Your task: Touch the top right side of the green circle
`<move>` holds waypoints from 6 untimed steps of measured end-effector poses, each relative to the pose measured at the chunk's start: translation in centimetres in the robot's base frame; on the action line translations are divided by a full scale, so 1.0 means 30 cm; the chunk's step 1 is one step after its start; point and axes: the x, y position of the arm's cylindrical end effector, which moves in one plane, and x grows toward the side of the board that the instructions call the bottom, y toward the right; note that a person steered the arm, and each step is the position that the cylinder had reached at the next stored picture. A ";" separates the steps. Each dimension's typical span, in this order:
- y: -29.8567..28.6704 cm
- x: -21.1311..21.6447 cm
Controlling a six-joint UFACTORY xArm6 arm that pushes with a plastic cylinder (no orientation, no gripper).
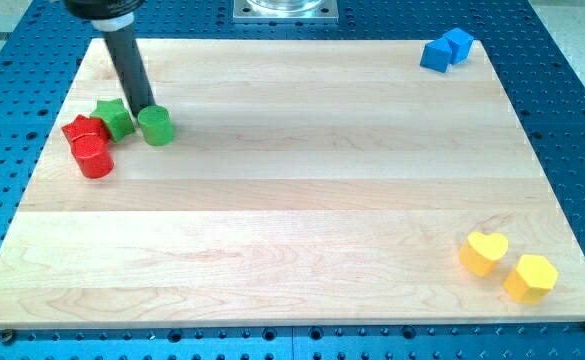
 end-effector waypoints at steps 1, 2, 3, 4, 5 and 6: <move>0.103 -0.031; 0.197 0.061; 0.121 0.089; 0.173 0.104; 0.169 0.160; 0.298 0.168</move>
